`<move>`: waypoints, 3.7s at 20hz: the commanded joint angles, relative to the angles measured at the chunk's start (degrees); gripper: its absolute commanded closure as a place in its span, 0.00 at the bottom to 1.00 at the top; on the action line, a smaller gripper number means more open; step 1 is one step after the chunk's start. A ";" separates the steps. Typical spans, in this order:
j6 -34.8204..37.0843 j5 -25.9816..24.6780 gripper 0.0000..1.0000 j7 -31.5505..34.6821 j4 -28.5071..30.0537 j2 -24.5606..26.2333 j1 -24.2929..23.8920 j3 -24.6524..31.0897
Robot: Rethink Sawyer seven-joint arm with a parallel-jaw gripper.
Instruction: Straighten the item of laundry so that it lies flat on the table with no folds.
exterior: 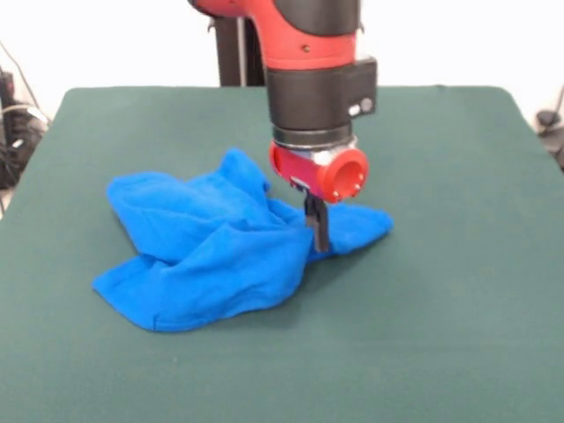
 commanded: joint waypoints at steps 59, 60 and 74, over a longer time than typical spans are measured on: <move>31.24 -25.91 0.00 10.22 2.30 -5.57 -9.92 -12.70; 29.75 -24.32 0.00 12.26 3.70 -5.44 -10.45 -11.62; 16.05 -23.66 0.00 17.30 10.19 -6.18 -15.30 -1.99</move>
